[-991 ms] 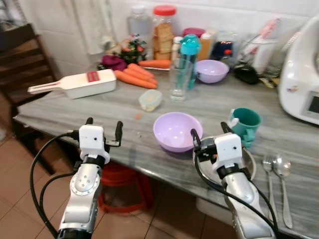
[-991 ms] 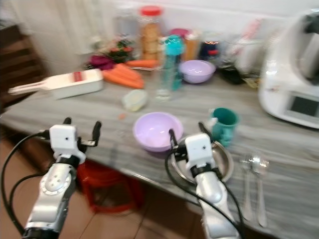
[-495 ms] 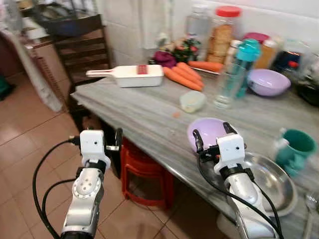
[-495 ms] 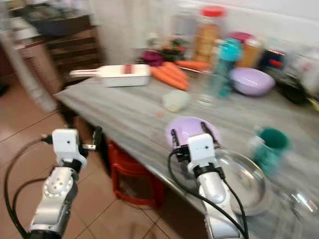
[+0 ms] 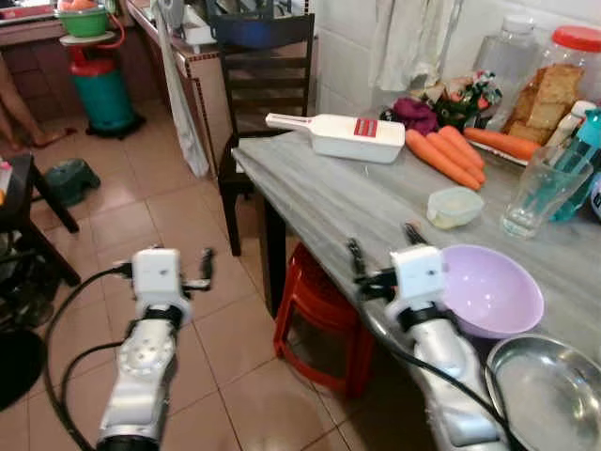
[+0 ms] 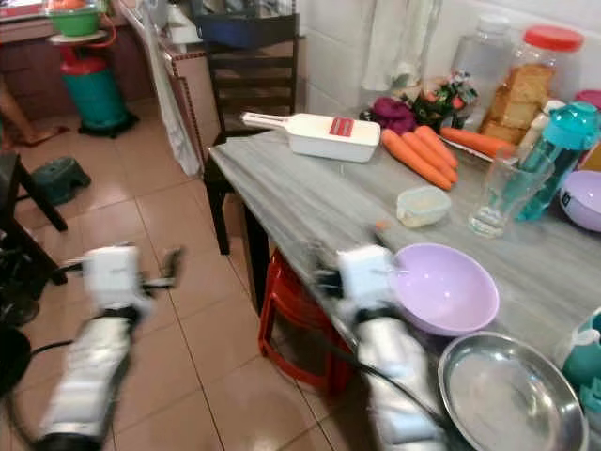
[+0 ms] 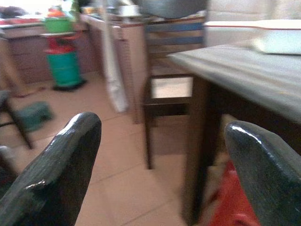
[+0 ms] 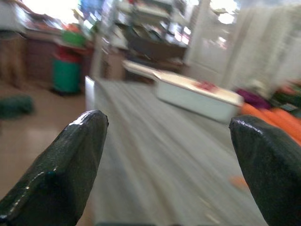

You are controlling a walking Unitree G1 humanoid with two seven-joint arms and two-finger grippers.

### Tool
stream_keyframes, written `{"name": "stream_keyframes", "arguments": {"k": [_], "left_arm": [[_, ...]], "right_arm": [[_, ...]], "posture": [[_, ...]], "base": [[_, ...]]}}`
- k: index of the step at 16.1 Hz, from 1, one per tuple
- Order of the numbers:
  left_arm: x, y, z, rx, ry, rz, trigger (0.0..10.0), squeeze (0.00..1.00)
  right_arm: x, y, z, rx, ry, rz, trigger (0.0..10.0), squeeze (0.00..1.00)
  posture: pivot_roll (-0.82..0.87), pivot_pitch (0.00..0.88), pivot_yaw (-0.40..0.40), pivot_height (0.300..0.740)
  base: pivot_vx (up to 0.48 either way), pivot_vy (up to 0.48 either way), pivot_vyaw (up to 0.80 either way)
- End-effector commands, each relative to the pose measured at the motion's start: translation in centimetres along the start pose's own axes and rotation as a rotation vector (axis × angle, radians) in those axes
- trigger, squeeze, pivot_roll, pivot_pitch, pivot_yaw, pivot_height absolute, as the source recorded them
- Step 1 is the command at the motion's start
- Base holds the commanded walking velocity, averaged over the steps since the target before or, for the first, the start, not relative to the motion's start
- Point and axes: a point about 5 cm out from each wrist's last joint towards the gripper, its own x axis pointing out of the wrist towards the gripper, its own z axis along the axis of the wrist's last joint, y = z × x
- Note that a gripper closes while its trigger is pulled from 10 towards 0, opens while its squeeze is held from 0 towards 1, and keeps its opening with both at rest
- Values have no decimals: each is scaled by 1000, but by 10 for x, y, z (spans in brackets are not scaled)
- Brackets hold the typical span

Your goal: Setting the table

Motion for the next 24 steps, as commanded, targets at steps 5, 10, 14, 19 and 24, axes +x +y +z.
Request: {"name": "stream_keyframes", "arguments": {"k": [5,10,14,19,24], "left_arm": [[0,-5,-5,9,12,-1,10000,0],[0,-4,-9,4,29,-1,10000,0],[0,-3,-11,-2,35,-1,10000,0],[1,-4,-11,-3,37,-6,10000,0],[2,-6,-11,-6,38,-7,10000,0]], "right_arm": [[-1,-6,-3,-18,13,-13,10000,0],[-2,-9,-5,-6,16,-39,10000,0],[-2,-15,-11,60,43,-94,10000,0],[-1,-14,-11,66,46,-96,10000,0],[-1,-16,-13,78,53,-105,10000,0]], "posture": [[-23,0,-1,740],[-24,0,0,740],[-20,0,4,740],[-22,0,6,740],[-22,0,6,740]], "base": [[0,0,800],[0,0,800],[0,0,200],[0,51,0],[0,289,0]]}}
